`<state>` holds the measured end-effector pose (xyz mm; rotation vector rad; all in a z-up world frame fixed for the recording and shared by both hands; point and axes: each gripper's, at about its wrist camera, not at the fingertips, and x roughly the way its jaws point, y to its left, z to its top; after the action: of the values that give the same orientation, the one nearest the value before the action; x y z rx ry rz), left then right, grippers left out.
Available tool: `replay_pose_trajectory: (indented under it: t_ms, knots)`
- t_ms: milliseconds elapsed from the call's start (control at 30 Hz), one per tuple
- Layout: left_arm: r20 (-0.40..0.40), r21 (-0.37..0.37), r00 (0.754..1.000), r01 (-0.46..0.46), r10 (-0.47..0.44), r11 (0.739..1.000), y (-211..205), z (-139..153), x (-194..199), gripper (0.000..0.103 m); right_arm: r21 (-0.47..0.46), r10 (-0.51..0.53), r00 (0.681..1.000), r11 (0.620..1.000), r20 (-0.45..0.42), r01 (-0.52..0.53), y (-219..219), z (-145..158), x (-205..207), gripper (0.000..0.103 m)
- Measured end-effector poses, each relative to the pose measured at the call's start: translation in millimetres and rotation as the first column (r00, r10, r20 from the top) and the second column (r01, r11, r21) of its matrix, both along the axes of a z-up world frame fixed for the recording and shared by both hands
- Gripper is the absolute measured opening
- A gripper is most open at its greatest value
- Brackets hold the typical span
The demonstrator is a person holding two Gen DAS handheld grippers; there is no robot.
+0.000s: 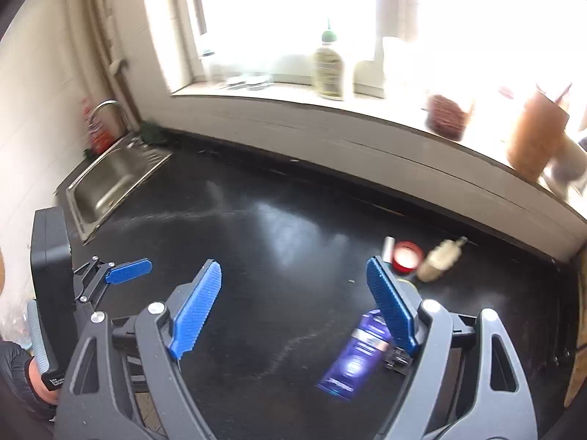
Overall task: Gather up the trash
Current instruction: 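Return both tools to the counter above the remaining trash, then grasp the purple oralshark carton with the left tool while the right tool grasps the black toy car chassis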
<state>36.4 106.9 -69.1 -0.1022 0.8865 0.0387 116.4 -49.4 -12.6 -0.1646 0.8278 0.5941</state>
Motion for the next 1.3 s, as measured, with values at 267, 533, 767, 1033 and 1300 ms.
replay_pose_trajectory:
  t_ms: [267, 533, 767, 1033, 1300]
  knots:
    - [-0.023, 0.026, 0.973, 0.229, -0.228, 0.973, -113, -6, 48, 0.094, 0.01, -0.23, 0.973, 0.973, -0.024, 0.231, -135, -19, 17, 0.079]
    - [-0.108, 0.058, 0.951, 0.296, -0.289, 0.953, -143, -38, 61, 0.094, 0.007, -0.213, 0.972, 0.977, -0.096, 0.215, -168, -49, 26, 0.079]
    - [-0.182, 0.047, 0.943, 0.29, -0.277, 0.956, -153, -81, 73, 0.094, -0.058, -0.109, 0.978, 0.993, -0.176, 0.101, -171, -100, 38, 0.079]
    - [-0.251, 0.044, 0.932, 0.281, -0.261, 0.959, -163, -126, 90, 0.094, -0.127, 0.066, 0.966, 0.987, -0.248, -0.1, -158, -160, 53, 0.079]
    - [-0.247, 0.071, 0.936, 0.275, -0.25, 0.959, -160, -143, 108, 0.094, -0.191, 0.288, 0.915, 0.918, -0.282, -0.348, -135, -201, 61, 0.077]
